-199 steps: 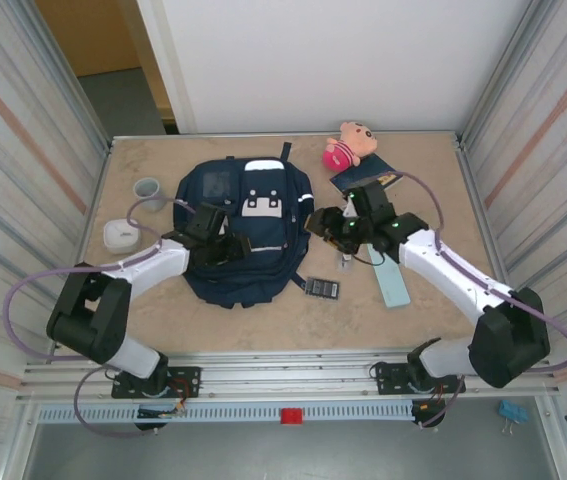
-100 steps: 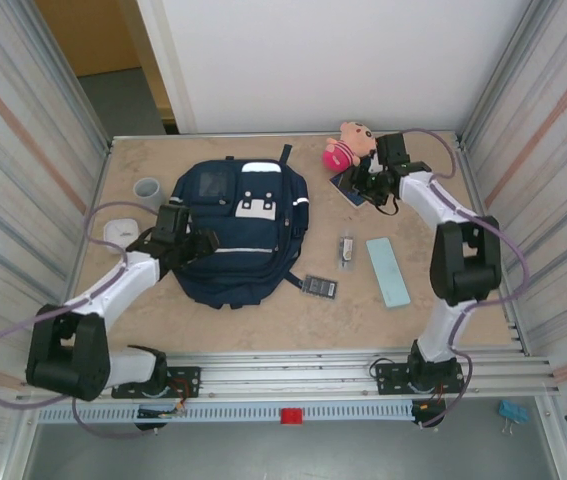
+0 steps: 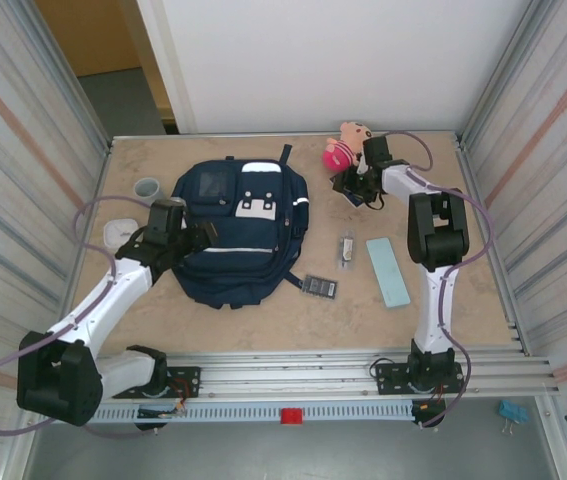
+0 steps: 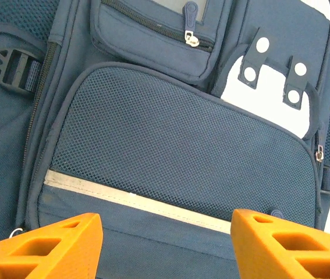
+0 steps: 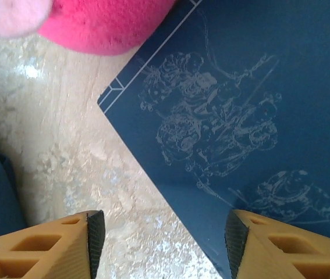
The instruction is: Pack books, pencil case, and school supplies into a backpack
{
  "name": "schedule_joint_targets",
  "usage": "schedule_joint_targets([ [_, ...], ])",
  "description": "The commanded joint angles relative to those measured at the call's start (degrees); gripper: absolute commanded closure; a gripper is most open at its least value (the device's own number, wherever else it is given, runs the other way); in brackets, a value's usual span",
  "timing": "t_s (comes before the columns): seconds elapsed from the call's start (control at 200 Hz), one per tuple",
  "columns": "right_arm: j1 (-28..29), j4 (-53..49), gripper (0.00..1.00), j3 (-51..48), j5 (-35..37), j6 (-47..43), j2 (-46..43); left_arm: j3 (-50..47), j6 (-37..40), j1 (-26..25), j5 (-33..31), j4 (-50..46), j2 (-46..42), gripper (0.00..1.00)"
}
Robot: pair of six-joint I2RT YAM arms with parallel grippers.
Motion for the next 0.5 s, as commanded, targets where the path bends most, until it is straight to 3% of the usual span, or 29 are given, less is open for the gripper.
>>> schedule_joint_targets([
  [0.0, 0.72, -1.08, 0.43, -3.75, 0.86, 1.02, 1.15, 2.16, 0.62, -0.3, -1.99, -1.39, -0.3, 0.4],
  [0.331, 1.39, 2.12, 0.43, -24.29, 2.17, 4.87, -12.53, 5.16, 2.89, -2.44, -1.3, -1.46, 1.31, 0.4],
  [0.496, 1.62, -0.01, 0.43, -30.34, 0.15, 4.9, -21.19, 7.94, 5.29, -5.17, 2.39, 2.09, 3.51, 0.41],
])
